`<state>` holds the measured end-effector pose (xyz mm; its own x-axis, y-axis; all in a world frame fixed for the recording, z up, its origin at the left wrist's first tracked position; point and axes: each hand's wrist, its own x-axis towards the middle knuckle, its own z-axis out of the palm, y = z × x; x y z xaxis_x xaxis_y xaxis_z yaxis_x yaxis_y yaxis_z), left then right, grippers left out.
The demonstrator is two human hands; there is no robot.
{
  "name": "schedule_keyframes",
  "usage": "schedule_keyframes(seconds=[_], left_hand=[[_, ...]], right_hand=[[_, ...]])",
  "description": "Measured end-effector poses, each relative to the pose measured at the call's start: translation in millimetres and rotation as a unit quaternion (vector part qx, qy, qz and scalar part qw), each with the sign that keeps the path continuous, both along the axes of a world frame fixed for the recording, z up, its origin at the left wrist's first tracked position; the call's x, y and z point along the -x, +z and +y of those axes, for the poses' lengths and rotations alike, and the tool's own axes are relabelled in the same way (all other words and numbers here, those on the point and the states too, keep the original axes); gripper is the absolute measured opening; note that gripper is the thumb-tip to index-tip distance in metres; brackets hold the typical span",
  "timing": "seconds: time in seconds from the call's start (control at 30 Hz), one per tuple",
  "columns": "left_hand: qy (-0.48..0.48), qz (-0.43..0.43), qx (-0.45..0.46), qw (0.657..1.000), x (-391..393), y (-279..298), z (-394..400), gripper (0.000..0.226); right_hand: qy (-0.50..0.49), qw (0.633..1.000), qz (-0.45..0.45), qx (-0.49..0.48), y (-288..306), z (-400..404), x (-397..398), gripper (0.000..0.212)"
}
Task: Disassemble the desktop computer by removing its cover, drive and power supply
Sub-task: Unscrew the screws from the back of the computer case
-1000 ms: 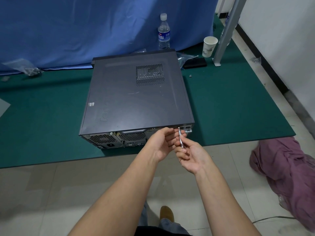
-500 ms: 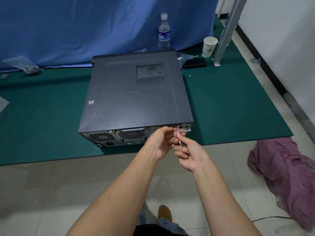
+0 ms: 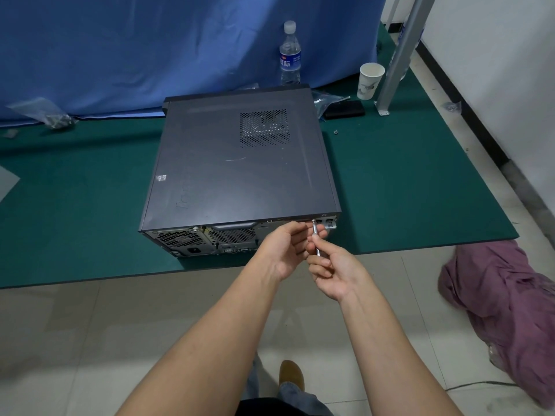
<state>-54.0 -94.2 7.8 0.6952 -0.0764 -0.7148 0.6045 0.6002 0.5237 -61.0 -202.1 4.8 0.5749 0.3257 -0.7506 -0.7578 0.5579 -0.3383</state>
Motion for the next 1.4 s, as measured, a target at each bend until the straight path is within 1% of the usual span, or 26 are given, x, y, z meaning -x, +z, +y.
schedule_keyframes(seconds=[0.1,0.2,0.23,0.4,0.6,0.7,0.77,0.87,1.1,1.4], left_hand=[[0.011,0.004,0.005,1.0,1,1,-2,0.016],[0.016,0.003,0.004,1.0,1,3,-3,0.021],[0.015,0.002,0.002,1.0,1,3,-4,0.022],[0.022,0.002,-0.008,1.0,-1,0,-7,0.018],[0.025,-0.027,-0.035,0.999,-1,-6,-11,0.015],[0.021,-0.031,-0.032,0.999,1,-7,-9,0.018],[0.011,-0.025,-0.031,0.999,2,-7,-8,0.022],[-0.001,-0.013,-0.036,0.999,1,-8,-7,0.025],[0.02,-0.015,-0.014,1.0,-1,-4,-9,0.012],[0.029,-0.023,-0.022,0.999,1,-2,-10,0.008]], right_hand=[[0.004,1.0,-0.005,0.011,-1,0,1,0.013],[0.01,1.0,-0.008,0.006,-2,-1,2,0.025],[0.009,1.0,-0.008,0.006,-2,-1,2,0.026],[0.0,0.998,-0.015,0.056,-2,1,0,0.015],[0.014,0.995,-0.039,0.095,-1,3,-2,0.017],[0.024,0.993,-0.045,0.105,-2,1,-2,0.012],[0.036,0.993,-0.043,0.101,-4,-1,-1,0.012],[0.041,0.996,-0.034,0.074,-5,-4,1,0.023],[0.03,0.997,-0.028,0.067,-7,-3,3,0.017],[0.049,0.995,-0.062,0.066,-3,-11,3,0.016]])
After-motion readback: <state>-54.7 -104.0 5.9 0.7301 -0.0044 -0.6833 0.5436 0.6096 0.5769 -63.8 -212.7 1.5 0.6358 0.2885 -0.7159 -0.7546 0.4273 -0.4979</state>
